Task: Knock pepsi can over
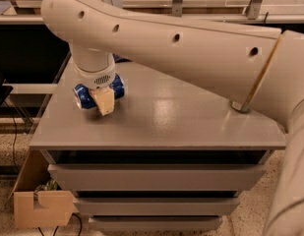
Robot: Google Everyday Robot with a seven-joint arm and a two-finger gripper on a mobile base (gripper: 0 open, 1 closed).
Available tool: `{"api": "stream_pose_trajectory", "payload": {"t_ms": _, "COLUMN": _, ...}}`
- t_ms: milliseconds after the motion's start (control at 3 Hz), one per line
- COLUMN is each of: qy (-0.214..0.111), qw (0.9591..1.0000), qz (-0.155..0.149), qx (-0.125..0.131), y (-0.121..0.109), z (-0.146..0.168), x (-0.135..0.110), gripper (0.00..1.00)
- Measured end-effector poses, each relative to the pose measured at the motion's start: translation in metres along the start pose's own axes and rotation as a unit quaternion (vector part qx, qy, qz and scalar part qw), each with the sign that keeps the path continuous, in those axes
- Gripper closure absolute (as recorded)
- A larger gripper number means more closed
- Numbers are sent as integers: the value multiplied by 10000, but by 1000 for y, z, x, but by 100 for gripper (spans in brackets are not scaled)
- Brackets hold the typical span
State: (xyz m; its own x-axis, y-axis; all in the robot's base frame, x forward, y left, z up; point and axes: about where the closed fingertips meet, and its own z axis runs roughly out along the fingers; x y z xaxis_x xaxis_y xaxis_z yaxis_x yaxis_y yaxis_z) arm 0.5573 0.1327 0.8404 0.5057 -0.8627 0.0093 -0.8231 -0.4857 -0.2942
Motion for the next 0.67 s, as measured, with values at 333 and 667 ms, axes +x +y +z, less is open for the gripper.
{"api": "stream_pose_trajectory", "payload": {"t_ms": 333, "qy": 123, "qw": 9999, "qz": -28, "qx": -94, "y": 0, "z": 5, "x": 2, "gripper": 58}}
{"api": "stream_pose_trajectory", "payload": {"t_ms": 667, "qy": 129, "qw": 9999, "qz": -31, "qx": -100, "y": 0, "z": 5, "x": 3, "gripper": 35}}
